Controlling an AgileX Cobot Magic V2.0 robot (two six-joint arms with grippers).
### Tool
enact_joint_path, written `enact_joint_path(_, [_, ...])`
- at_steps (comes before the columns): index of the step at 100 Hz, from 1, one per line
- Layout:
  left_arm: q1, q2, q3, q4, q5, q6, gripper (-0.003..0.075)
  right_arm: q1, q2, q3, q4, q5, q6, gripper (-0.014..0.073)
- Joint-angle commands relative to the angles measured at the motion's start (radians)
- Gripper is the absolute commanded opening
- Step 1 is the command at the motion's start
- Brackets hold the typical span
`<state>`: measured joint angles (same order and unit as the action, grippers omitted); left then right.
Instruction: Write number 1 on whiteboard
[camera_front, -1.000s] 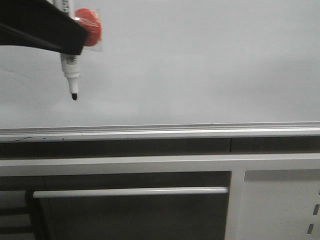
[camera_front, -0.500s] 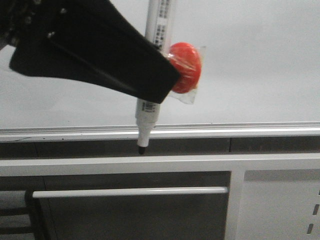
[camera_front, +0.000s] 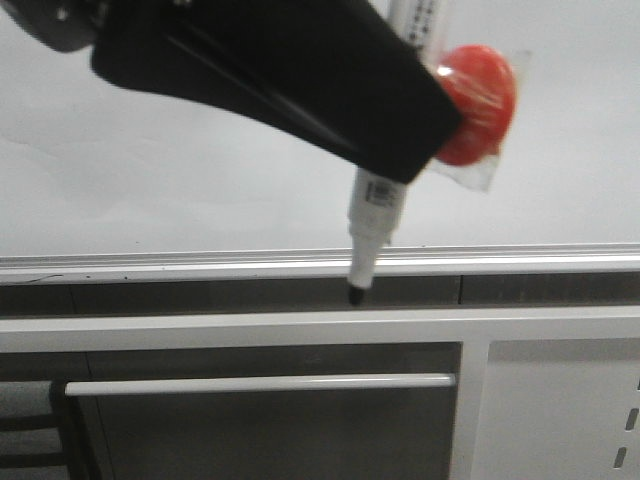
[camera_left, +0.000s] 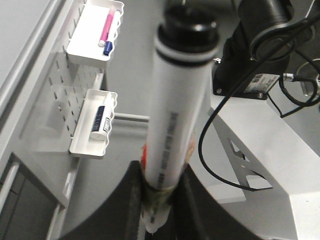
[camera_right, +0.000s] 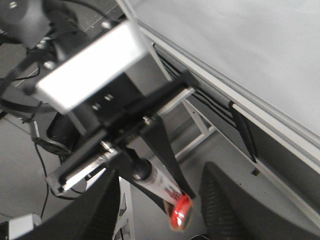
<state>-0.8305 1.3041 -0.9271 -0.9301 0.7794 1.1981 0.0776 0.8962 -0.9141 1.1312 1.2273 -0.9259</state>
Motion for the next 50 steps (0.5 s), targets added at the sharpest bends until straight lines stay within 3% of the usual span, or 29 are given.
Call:
enact_joint_path(1, [-0.009,-0.003,-0.04,-0.04,0.018,0.001,-0.002,0.024,0.018,-0.068,0.046,0.027,-0.018,0.0332])
enact_joint_path(24, [-0.009,-0.002,-0.04,0.003,0.016,0.001,-0.002,0.082,0.085,-0.235,-0.216,0.077,0.144,0.0332])
enact_joint_path(50, [-0.009,-0.002,-0.04,0.154,-0.025,-0.104,-0.002,0.3,0.182,-0.336,-0.409,0.073,0.313,0.0332])
